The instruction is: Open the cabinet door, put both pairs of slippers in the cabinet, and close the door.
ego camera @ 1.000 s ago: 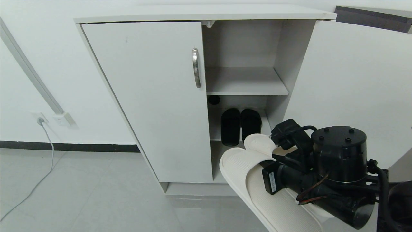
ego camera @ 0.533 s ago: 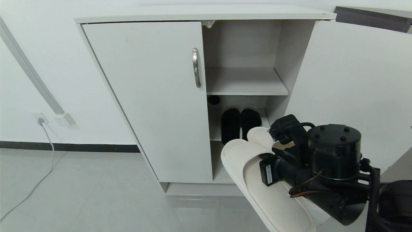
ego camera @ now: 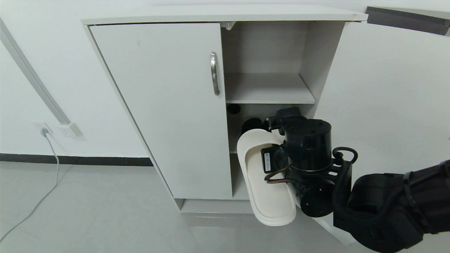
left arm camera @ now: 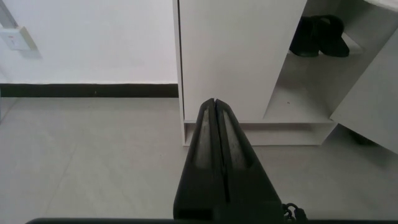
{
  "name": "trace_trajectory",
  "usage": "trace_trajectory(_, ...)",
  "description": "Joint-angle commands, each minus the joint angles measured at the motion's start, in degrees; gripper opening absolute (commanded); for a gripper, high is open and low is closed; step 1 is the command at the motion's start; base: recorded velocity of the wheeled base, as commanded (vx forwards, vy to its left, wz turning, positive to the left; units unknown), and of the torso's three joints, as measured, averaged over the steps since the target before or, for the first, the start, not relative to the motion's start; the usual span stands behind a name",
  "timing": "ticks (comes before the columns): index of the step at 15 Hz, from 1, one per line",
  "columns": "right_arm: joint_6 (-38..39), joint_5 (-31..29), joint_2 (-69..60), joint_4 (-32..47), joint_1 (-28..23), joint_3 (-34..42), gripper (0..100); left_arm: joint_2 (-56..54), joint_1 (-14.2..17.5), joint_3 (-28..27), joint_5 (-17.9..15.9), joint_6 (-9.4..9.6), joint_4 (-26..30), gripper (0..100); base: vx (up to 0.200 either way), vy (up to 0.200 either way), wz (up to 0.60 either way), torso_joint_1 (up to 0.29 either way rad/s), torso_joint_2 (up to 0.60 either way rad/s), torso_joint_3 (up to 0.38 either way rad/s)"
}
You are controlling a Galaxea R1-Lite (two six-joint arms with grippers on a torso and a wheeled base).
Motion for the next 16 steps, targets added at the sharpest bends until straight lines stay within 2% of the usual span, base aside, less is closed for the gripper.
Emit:
trace_trajectory(1, -0.07, -2.42, 0.67, 3.05, 0.44, -5.46, 0, 0.08, 0.01, 0.01, 0.02, -0.03, -0.01, 0, 0.0, 0.0, 0.0, 0.0, 0.0, 0.0)
trace_trajectory(5, 0.37, -3.74, 0.94, 9.82, -1.23, -14.86, 0, 0.08, 0.01, 0.01, 0.11, 0.05, -0.01, 0, 0.0, 0.0, 0.0, 0.0, 0.0, 0.0)
trace_trajectory(8, 2.74, -3.74, 1.64, 13.6, -1.84, -19.08, 0, -0.01, 0.01, 0.01, 0.11, 0.32, -0.01, 0, 0.0, 0.0, 0.0, 0.0, 0.0, 0.0)
trace_trajectory(10, 4.32, -3.74, 1.73, 16.06, -2.11, -20.57, 0, -0.01, 0.01, 0.01, 0.11, 0.32, -0.01, 0, 0.0, 0.0, 0.0, 0.0, 0.0, 0.0)
trace_trajectory(16, 4.23, -3.74, 1.81, 16.32, -2.46, -21.63, 0, 0.08, 0.01, 0.01, 0.11, 0.49, -0.01, 0, 0.0, 0.0, 0.0, 0.0, 0.0, 0.0)
